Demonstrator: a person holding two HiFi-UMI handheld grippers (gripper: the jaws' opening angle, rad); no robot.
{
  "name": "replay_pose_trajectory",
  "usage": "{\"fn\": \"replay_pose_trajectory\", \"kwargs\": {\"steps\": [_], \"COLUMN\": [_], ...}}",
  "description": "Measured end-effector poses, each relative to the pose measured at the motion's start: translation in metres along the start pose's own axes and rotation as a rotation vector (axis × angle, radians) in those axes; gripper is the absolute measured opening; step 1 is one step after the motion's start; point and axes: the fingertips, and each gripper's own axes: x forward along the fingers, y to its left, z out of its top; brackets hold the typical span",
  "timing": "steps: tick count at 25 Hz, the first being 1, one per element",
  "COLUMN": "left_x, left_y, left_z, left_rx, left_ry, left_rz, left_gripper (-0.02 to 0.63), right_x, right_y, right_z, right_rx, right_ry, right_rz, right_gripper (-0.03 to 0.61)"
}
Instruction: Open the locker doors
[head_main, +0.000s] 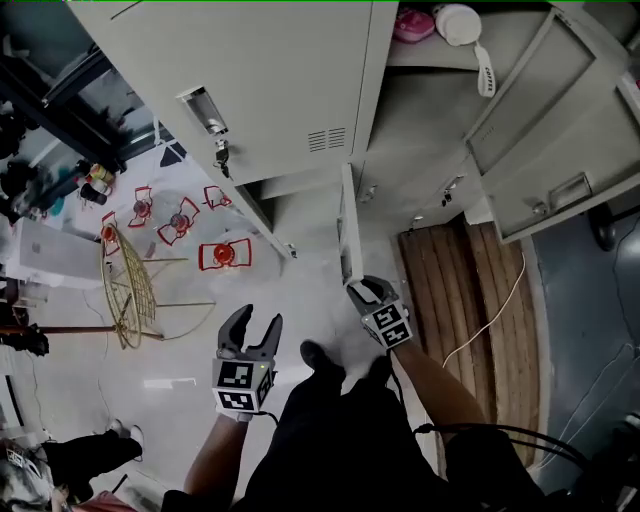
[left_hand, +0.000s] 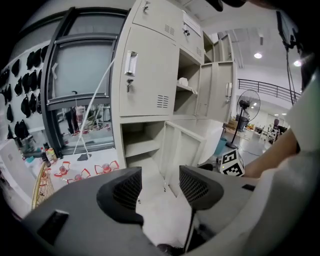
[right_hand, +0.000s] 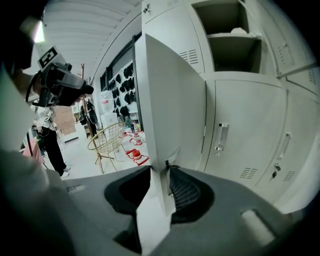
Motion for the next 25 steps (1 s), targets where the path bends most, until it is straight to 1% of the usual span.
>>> {"fn": "replay_pose_trajectory", "kwargs": {"steps": [6, 8, 13, 16, 19, 22, 24, 25], "left_x": [0.005, 0.002, -0.003, -0.003, -0.006, -0.012, -0.015, -0.018], "left_y": [-0.044, -0.055, -0.062, -0.070, -0.079, -0.095, -0.102, -0.106], "left_z": [0.005, 0.007, 0.011, 0.016, 0.025, 0.041, 0.051, 0.056], "left_rx": [0.017, 0.008, 0.012, 0.000, -0.005, -0.022, -0.016, -0.010], "left_ry": [0.000, -0.001, -0.029, -0.052, -0.075, -0.083, -0.103, -0.116], "left_rz": [-0.022, -0.023, 0.007, 0.015, 0.021, 0.012, 0.014, 0.017], "left_gripper": [0.233, 0.233, 0.233, 0.233, 0.233, 0.233, 0.233, 0.233], "right_x": [-0.023, -0.030, -0.058, -0.083, -0.112, -0.146, -0.167, -0.179], "right_y": [-0.010, -0.012, -0.023, -0.032, -0.046, -0.063, -0.071, -0.074], "right_z": [0.002, 0.003, -0.004, 0.001, 0.017, 0.047, 0.067, 0.078], "right_rx": [0.007, 0.013, 0.048, 0.062, 0.080, 0.108, 0.119, 0.125], "right_ry": [-0.012, -0.012, -0.028, -0.054, -0.094, -0.161, -0.200, -0.224], "right_rz": [0.015, 0.021, 0.013, -0.007, -0.044, -0.093, -0.125, -0.138], "right_gripper": [0.121, 0.121, 0.115, 0.112, 0.112, 0.110, 0.085, 0.054]}}
